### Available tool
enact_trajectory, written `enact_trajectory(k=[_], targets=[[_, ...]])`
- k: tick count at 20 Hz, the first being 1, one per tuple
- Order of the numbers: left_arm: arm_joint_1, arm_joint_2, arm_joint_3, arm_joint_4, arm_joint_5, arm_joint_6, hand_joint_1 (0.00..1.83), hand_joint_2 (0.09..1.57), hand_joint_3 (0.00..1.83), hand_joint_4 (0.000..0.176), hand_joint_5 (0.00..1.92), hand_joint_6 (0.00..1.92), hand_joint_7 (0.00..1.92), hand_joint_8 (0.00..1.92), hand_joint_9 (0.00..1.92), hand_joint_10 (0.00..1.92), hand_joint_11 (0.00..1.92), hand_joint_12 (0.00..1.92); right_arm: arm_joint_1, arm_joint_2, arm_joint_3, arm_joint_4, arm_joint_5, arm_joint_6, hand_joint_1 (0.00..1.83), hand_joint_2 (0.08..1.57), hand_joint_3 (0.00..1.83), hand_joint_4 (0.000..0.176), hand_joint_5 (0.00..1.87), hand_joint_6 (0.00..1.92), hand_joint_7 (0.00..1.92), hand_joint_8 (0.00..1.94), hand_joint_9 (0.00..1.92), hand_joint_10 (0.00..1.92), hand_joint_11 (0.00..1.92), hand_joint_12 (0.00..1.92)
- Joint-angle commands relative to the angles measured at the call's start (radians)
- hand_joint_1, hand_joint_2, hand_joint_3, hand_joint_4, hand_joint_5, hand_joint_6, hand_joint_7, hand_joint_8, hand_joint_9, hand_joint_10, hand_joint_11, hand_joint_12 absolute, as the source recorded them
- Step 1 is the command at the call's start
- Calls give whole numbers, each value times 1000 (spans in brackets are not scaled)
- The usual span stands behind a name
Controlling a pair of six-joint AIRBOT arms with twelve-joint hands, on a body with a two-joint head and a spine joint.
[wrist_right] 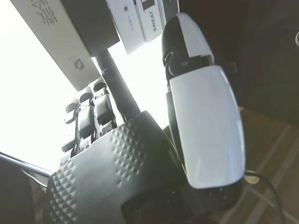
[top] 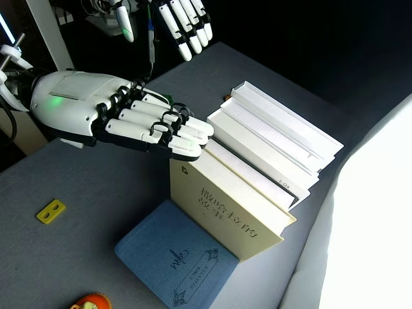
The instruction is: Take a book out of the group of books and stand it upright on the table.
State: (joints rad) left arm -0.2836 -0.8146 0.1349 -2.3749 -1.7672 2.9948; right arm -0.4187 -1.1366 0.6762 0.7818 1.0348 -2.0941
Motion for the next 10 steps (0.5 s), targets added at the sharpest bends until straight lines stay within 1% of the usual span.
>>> enact_trajectory(k=[1, 2, 3, 5, 7, 8, 10], targets=[[-8, 1, -1, 85, 4, 4, 0, 1310, 2, 61, 104, 4, 112, 3, 80, 5, 0, 319, -2, 9, -11, -73, 63, -5, 0, 1197, 4, 1, 466, 166, 15, 2, 0, 0, 0, 0], [-8, 1, -1, 85, 4, 4, 0, 1311, 2, 56, 110, 4, 114, 2, 84, 4, 0, 339, -14, 16, -22, -87, 65, -6, 0, 1196, 3, 0, 488, 175, 5, 0, 0, 0, 0, 0], [-8, 1, -1, 85, 4, 4, 0, 1308, 0, 57, 113, 3, 109, 1, 92, 5, 0, 373, -22, 21, -31, -95, 66, -7, 0, 1195, 3, 0, 507, 183, 0, 0, 0, 0, 0, 0], [-8, 1, -1, 85, 4, 4, 0, 1309, 0, 49, 89, 0, 112, 2, 108, 8, 0, 401, -35, 36, -54, -97, 66, -22, 0, 1201, 5, 0, 539, 196, 0, 0, 0, 0, 0, 0], [-8, 2, -1, 85, 4, 4, 0, 1306, 0, 51, 89, 1, 114, 1, 105, 4, 0, 426, -44, 50, -78, -97, 67, -44, 0, 1195, 2, 0, 567, 207, 0, 0, 0, 0, 0, 0], [-8, 2, -1, 85, 4, 4, 0, 1304, 0, 52, 82, 1, 109, 1, 99, 1, 0, 406, -48, 61, -94, -97, 68, -52, 0, 1195, 2, 0, 579, 213, 1, 0, 0, 0, 0, 0], [-8, 2, -1, 85, 4, 4, 0, 1302, 0, 50, 64, 1, 100, 1, 76, 1, 0, 288, -53, 76, -118, -96, 67, -58, 0, 1197, 3, 0, 576, 210, 7, 3, 0, 0, 0, 0]])
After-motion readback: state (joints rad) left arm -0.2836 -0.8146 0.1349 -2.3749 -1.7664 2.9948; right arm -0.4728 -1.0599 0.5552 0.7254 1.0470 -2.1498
